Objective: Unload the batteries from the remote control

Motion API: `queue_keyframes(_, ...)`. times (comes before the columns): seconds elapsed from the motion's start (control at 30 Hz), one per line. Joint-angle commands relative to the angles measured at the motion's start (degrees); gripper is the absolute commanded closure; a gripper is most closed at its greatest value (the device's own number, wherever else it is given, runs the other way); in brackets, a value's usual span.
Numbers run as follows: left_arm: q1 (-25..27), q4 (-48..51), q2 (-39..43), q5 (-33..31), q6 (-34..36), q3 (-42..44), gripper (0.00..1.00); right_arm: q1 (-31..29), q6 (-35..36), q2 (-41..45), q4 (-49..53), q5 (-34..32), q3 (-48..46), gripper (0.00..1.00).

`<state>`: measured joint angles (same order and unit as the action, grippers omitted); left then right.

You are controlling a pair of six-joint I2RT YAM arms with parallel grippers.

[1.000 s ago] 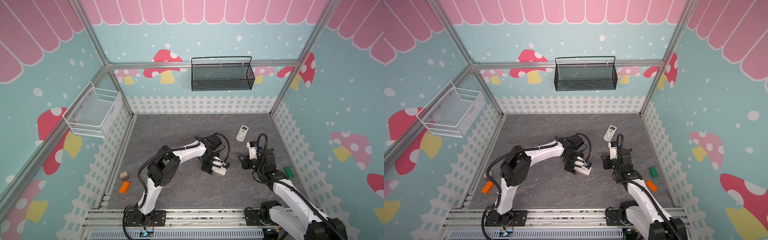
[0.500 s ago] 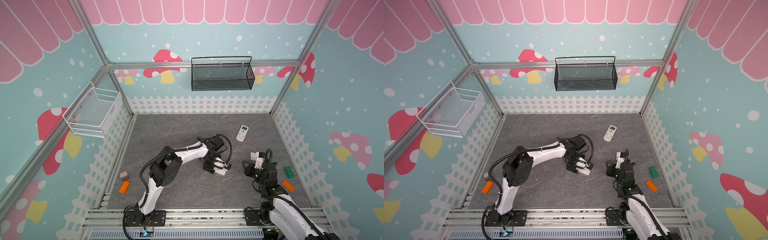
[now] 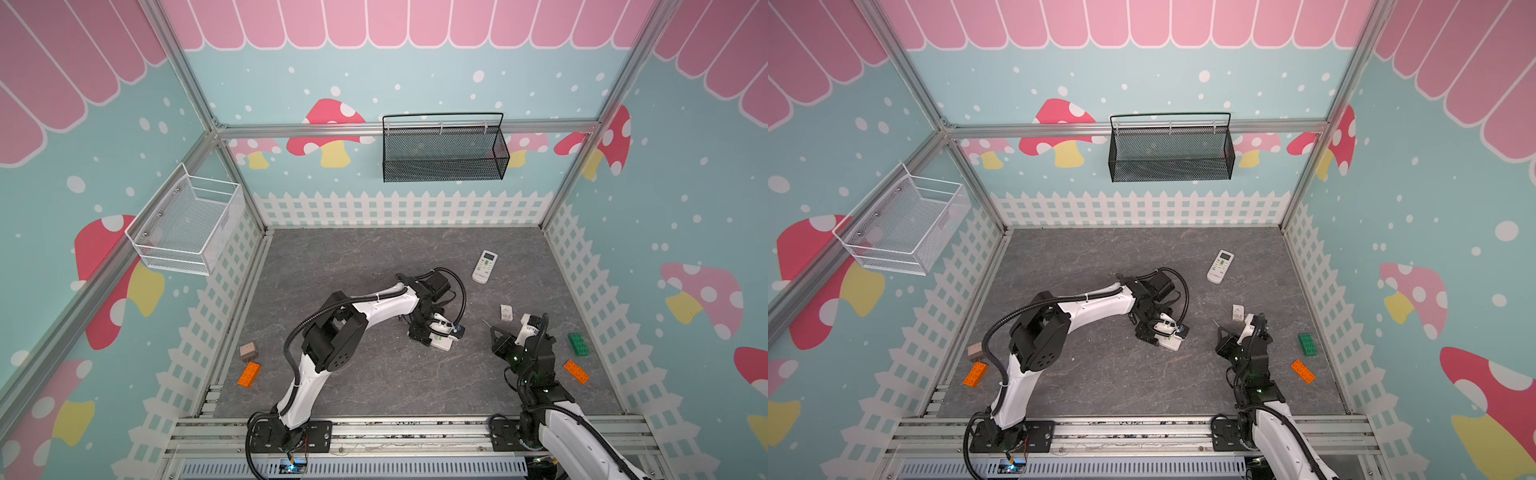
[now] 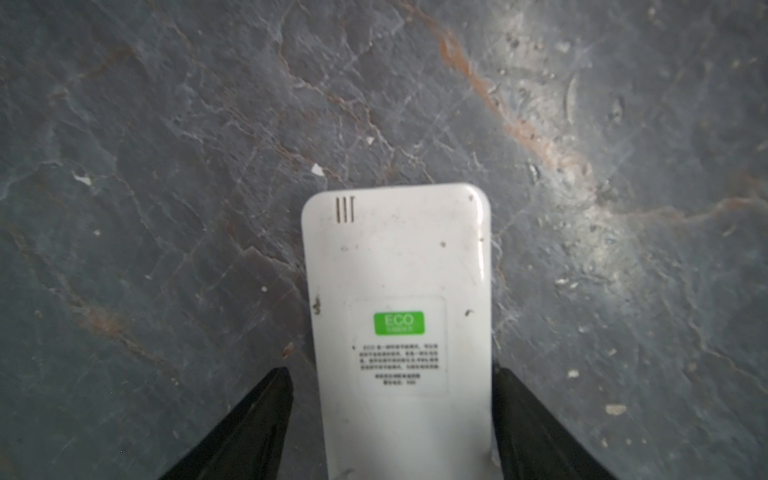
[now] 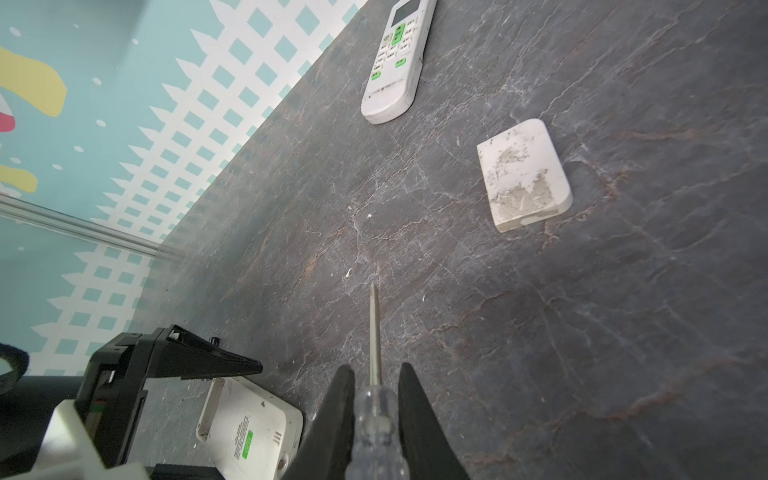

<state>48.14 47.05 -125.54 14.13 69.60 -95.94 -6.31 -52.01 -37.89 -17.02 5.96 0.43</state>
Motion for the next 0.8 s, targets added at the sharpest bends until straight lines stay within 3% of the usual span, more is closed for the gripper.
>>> queue_keyframes(0.0,0.11,-0.29,-1.99,0.13,0.82,-1.03,0.27,0.42,-2.04,-1.02,-1.03,-1.05,-2.33,0.71)
queue_keyframes(0.2,0.11,-0.29,-2.13,-0.16,0.93,-1.27,0.36,0.47,-1.74,-2.38,0.89,-1.84,-1.0,0.53)
queue_keyframes(0.57,0.2,-0.26,-0.6,0.7,-0.7,-2.31,0.49,0.58,3.14,-2.87,6.26,-3.37,6.21,0.45)
queue_keyframes(0.77,0.2,-0.29,1.23,0.81,-2.78,-3.65,0.52,0.53,6.63,-5.03,9.69,-2.19,10.9,0.4)
